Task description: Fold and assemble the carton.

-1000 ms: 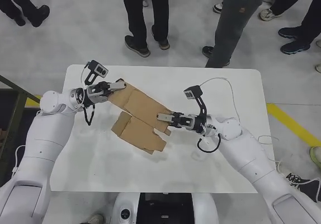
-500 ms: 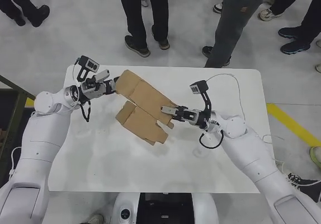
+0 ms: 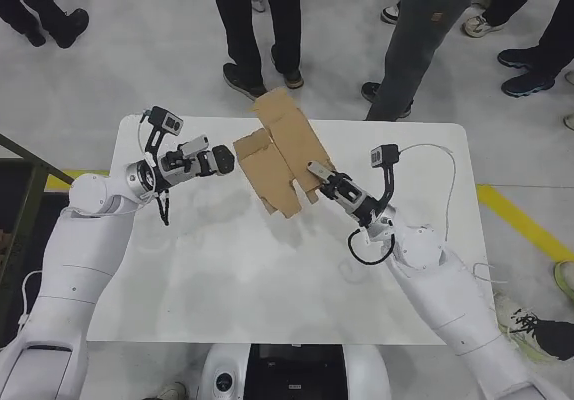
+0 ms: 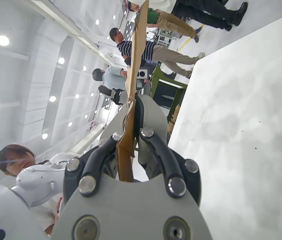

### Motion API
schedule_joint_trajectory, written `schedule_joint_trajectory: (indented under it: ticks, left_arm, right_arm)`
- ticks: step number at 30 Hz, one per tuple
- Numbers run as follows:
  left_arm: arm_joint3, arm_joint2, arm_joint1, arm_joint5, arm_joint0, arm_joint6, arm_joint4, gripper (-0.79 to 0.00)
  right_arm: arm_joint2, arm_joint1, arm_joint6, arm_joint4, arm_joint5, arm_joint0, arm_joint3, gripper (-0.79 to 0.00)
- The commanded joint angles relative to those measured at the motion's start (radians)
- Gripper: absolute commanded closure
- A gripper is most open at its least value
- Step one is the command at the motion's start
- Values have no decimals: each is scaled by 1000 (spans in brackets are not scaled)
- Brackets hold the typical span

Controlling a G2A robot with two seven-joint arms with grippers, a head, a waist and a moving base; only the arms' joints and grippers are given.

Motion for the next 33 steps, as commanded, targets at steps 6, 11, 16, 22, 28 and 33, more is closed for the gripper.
schedule_joint_trajectory:
  ticks: [6, 11, 16, 22, 28, 33]
  left_arm:
    - [-31, 50, -5, 25, 3, 35, 99, -785]
    - [-53, 74, -10, 25, 4, 61, 121, -785]
    - [-57, 88, -15, 21, -4, 84, 135, -246]
    - [-50, 92, -17, 22, -8, 85, 134, 0]
    - [-46, 93, -18, 17, -9, 86, 130, 0]
    - [-44, 86, -18, 20, -13, 78, 113, 0]
  right_arm:
    - [-5, -9, -147, -119, 50, -43, -73, 0]
    - [-8, -13, -185, -171, 77, -59, -101, 0]
    - [-14, -19, -190, -191, 83, -66, -115, 0]
    - [-17, -24, -180, -205, 80, -71, -126, 0]
    - [-14, -28, -176, -205, 73, -75, -136, -148]
    - [2, -29, -164, -193, 44, -81, -147, -785]
